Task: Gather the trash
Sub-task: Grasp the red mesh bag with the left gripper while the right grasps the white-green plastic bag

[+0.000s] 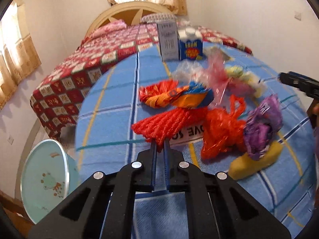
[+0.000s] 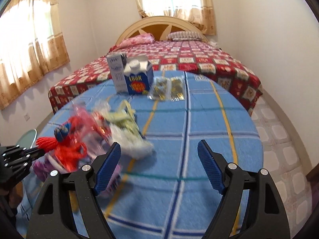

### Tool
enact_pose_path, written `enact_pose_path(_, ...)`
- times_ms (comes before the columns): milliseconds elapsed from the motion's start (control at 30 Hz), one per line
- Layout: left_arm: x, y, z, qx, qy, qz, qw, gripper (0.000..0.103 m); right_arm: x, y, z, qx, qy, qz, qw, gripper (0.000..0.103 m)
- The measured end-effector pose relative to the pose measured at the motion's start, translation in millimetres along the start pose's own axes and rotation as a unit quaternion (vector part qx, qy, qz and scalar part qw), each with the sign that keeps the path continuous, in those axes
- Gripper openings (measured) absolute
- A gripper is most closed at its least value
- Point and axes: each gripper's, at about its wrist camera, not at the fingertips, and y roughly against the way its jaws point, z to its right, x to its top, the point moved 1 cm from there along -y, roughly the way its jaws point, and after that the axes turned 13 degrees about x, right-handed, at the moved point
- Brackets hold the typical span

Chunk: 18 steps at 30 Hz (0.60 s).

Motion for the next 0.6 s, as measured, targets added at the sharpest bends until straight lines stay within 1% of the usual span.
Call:
enact_pose_path(67,3,14,-8,0.002,0.007,0.015,0.9999,0.006,8,-7,-5,0.001,0.003,0.003,1.0,0.078)
enact_pose_path(133,5,26,-16,0.003,0.015,0.026,0.9995,0.006,14,-17,-8,0.01,0.003,-0.003,1.0,0.076)
enact_pose_path(200,5,36,-23,0.003,0.021,0.035,0.9992,0.006,18,-33,-13,0.024,0.008,-0.033,0.999,0.055)
enact_pose_path(233,3,40,-25,0.004,0.022,0.037,0.999,0.006,18,-39,-14,0.03,0.008,-0.045,0.999,0.053)
enact_pose_path(267,1,45,-27,0.004,0.023,0.04,0.9989,0.006,16,-48,-15,0.03,0.01,-0.06,0.998,0.053)
enact_pose_path(333,-3,50,-30,0.003,0.024,0.04,0.9989,0.006,13,-54,-17,0.03,0.009,-0.075,0.997,0.052)
enact_pose_path(400,-8,55,-36,0.002,0.027,0.037,0.999,0.006,7,-61,-15,0.041,-0.004,-0.094,0.995,0.052)
enact_pose_path(467,-12,60,-43,0.005,0.031,0.037,0.9988,0.006,4,-62,-15,0.045,-0.003,-0.108,0.993,0.05)
enact_pose_path(533,-13,63,-50,0.008,0.036,0.039,0.9985,0.006,-1,-63,-17,0.047,0.001,-0.113,0.993,0.042)
enact_pose_path(567,-13,65,-55,0.01,0.042,0.041,0.9982,0.006,-2,-63,-17,0.047,0.001,-0.116,0.992,0.037)
enact_pose_path(600,-13,67,-59,0.011,0.046,0.043,0.9979,0.006,-3,-65,-16,0.047,0.001,-0.118,0.992,0.035)
